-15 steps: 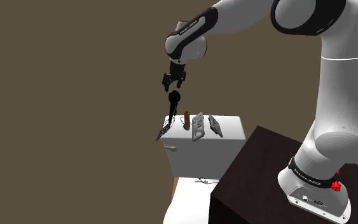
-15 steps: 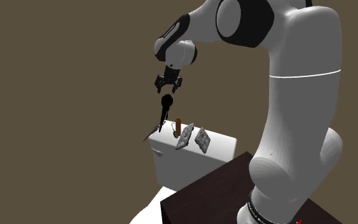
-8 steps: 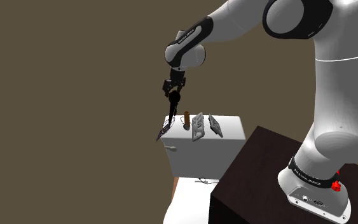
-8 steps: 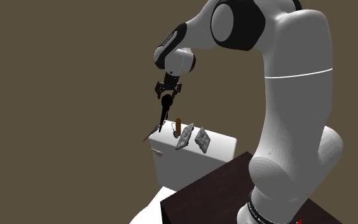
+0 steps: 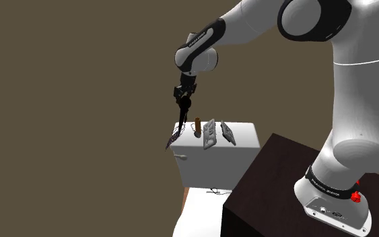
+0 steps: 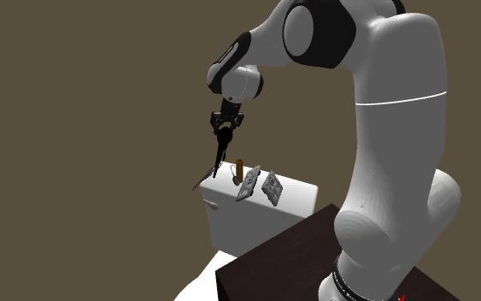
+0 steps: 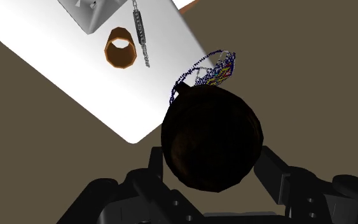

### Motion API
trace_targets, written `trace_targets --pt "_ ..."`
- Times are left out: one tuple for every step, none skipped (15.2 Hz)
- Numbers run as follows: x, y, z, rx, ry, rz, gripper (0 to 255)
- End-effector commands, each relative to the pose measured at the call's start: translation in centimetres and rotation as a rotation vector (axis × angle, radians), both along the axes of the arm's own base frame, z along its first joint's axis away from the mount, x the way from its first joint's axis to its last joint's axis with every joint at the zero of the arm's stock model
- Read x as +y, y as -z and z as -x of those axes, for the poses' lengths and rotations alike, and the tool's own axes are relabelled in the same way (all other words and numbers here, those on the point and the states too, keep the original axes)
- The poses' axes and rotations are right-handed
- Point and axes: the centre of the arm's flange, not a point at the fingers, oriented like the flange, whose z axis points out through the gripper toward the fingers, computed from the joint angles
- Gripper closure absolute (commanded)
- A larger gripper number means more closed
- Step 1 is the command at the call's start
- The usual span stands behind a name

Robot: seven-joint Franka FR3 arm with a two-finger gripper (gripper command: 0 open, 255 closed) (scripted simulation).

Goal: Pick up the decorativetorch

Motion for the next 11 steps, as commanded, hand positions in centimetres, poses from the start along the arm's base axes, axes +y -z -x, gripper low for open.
trace_targets --pt "0.0 0.0 0.0 0.000 -0.001 0.000 255" --pt "0.1 0.0 0.0 0.000 -0.001 0.000 255" --pt "0.1 0.1 0.0 0.000 -0.001 0.000 255" --pt "0.1 -0.4 0.0 0.000 -0.001 0.000 255" --pt "0.1 -1.0 0.0 0.000 -0.001 0.000 255" --pt "0.1 -1.5 0.0 0.000 -0.001 0.000 255" --pt "0.1 -2.0 0.0 0.000 -0.001 0.000 255" --pt "0.1 -2.6 0.0 0.000 -0.001 0.000 255" --pt "0.1 -3.1 0.0 0.000 -0.001 0.000 255" --pt "0.1 -3.6 0.0 0.000 -0.001 0.000 255" --pt "0.1 -4.1 0.0 0.000 -0.001 0.000 255"
